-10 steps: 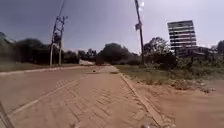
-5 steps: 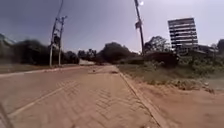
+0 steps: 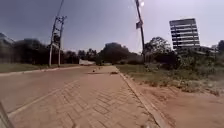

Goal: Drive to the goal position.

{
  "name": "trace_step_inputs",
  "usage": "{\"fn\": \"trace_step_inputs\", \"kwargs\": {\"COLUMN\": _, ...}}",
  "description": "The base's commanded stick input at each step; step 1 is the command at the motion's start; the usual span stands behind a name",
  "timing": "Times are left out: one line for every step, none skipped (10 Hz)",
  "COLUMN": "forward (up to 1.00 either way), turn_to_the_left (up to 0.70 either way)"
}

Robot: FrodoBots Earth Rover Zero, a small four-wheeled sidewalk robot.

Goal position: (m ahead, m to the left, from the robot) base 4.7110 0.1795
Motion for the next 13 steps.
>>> {"fn": "trace_step_inputs", "kwargs": {"forward": 0.3, "turn_to_the_left": 0.0}}
{"fn": "trace_step_inputs", "kwargs": {"forward": 0.3, "turn_to_the_left": 0.0}}
{"fn": "trace_step_inputs", "kwargs": {"forward": 0.3, "turn_to_the_left": 0.0}}
{"fn": "trace_step_inputs", "kwargs": {"forward": 0.3, "turn_to_the_left": 0.0}}
{"fn": "trace_step_inputs", "kwargs": {"forward": 0.3, "turn_to_the_left": 0.0}}
{"fn": "trace_step_inputs", "kwargs": {"forward": 0.3, "turn_to_the_left": 0.0}}
{"fn": "trace_step_inputs", "kwargs": {"forward": 0.3, "turn_to_the_left": 0.0}}
{"fn": "trace_step_inputs", "kwargs": {"forward": 0.3, "turn_to_the_left": 0.0}}
{"fn": "trace_step_inputs", "kwargs": {"forward": 0.3, "turn_to_the_left": 0.0}}
{"fn": "trace_step_inputs", "kwargs": {"forward": 0.3, "turn_to_the_left": 0.0}}
{"fn": "trace_step_inputs", "kwargs": {"forward": 0.3, "turn_to_the_left": 0.0}}
{"fn": "trace_step_inputs", "kwargs": {"forward": 0.3, "turn_to_the_left": 0.0}}
{"fn": "trace_step_inputs", "kwargs": {"forward": 0.3, "turn_to_the_left": 0.0}}
